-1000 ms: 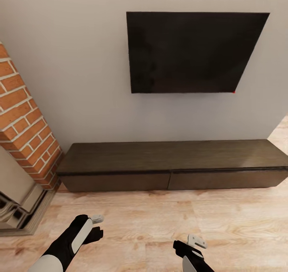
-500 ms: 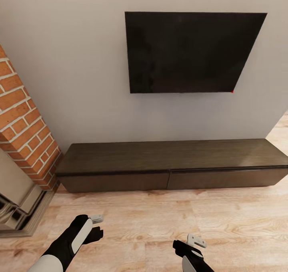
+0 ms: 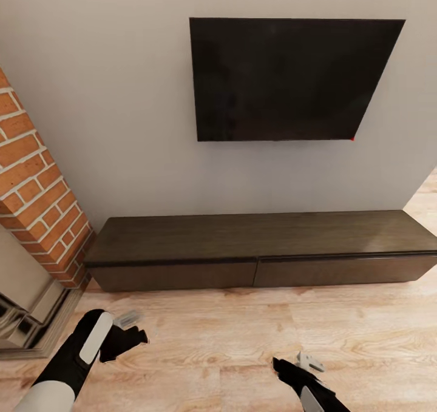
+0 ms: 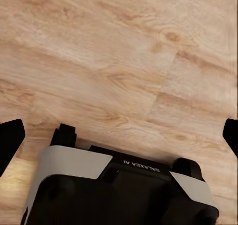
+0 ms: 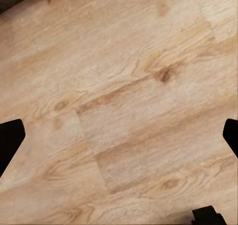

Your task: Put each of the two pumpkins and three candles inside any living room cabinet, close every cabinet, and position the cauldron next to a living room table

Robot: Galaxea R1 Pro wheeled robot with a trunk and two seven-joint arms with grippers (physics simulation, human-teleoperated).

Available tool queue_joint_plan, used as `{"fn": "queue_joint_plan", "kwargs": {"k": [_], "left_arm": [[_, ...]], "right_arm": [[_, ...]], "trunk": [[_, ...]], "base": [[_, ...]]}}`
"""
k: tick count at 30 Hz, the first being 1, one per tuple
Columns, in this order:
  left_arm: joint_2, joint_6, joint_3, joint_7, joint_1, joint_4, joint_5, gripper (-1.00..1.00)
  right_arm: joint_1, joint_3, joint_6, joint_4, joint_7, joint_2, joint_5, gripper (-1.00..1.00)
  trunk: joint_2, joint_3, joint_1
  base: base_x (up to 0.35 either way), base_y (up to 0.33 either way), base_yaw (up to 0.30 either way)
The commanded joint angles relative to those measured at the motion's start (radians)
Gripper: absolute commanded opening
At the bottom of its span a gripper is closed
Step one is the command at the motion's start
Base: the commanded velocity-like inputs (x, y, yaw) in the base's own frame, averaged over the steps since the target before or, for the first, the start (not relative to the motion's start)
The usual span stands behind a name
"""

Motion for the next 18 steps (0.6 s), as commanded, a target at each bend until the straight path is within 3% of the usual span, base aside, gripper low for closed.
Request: {"fn": "queue_joint_plan", "kwargs": {"k": [1, 2, 5, 8, 13, 16, 18], "left_arm": [[0.018, 0.01, 0.015, -0.032, 0.0, -0.008, 0.007, 1.0], [0.027, 0.013, 0.021, -0.047, 0.001, -0.01, 0.009, 1.0], [0.068, 0.024, 0.042, -0.146, 0.001, -0.018, 0.015, 1.0], [0.085, 0.024, 0.047, -0.226, 0.001, -0.02, 0.02, 1.0], [0.109, 0.024, 0.049, -0.281, 0.001, -0.021, 0.027, 1.0], [0.129, 0.024, 0.047, -0.322, 0.002, -0.021, 0.08, 1.0], [0.122, 0.024, 0.036, -0.333, 0.013, -0.009, 0.091, 1.0]], "right_arm": [[0.0, -0.015, 0.002, 0.005, 0.087, -0.022, -0.035, 1.0], [0.0, -0.021, 0.003, 0.01, 0.128, -0.032, -0.052, 1.0], [0.0, -0.042, 0.005, 0.064, 0.338, -0.072, -0.13, 1.0], [0.0, -0.048, 0.007, 0.088, 0.434, -0.088, -0.154, 1.0], [0.0, -0.05, 0.004, 0.097, 0.478, -0.088, -0.163, 1.0], [0.0, -0.052, 0.002, 0.097, 0.482, -0.085, -0.163, 1.0], [-0.011, -0.045, 0.013, 0.086, 0.482, -0.073, -0.175, 1.0]], "trunk": [[0.0, 0.0, 0.0], [0.0, 0.0, 0.0], [-0.021, -0.009, 0.012], [-0.042, -0.019, 0.023], [-0.077, -0.034, 0.042], [-0.098, -0.044, 0.054], [-0.098, -0.044, 0.054]], "base": [[0.0, 0.0, 0.0], [0.0, 0.0, 0.0], [0.0, 0.0, 0.0], [0.0, 0.0, 0.0], [0.0, 0.0, 0.0], [0.0, 0.0, 0.0], [0.089, 0.0, 0.0]]}}
